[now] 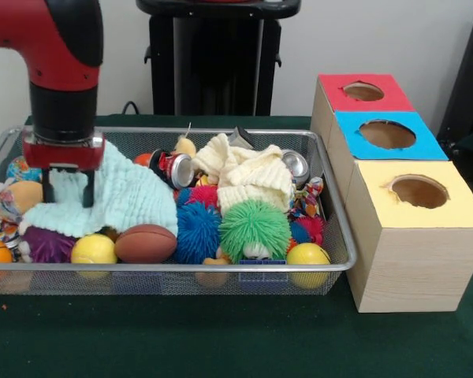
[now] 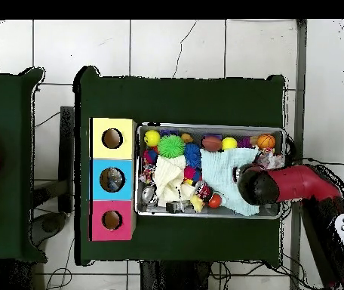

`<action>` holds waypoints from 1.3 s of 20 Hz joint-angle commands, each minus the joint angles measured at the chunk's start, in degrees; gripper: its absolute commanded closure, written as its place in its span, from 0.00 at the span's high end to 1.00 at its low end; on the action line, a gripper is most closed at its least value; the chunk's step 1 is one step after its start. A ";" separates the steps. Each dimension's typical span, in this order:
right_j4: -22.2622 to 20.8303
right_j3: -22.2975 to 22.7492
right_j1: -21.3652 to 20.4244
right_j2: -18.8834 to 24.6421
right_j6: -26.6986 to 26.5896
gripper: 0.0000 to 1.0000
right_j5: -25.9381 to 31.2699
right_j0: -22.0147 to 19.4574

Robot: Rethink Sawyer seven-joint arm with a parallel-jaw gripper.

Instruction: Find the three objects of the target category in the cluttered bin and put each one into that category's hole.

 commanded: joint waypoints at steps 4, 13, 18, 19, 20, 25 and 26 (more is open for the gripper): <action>-4.73 -2.34 5.25 -11.55 18.18 1.00 -3.95 17.36; 9.76 0.10 5.76 -19.42 35.39 1.00 -6.42 30.25; 16.27 2.62 3.14 -22.11 37.20 1.00 -4.65 33.70; 17.40 3.19 2.43 -22.21 36.71 1.00 -4.01 33.88; 18.34 3.70 1.75 -22.42 36.34 1.00 -3.57 34.09; 23.46 7.02 -2.13 -21.88 33.33 1.00 -1.56 33.82; 24.24 7.61 -2.77 -21.76 32.91 1.00 -1.48 33.69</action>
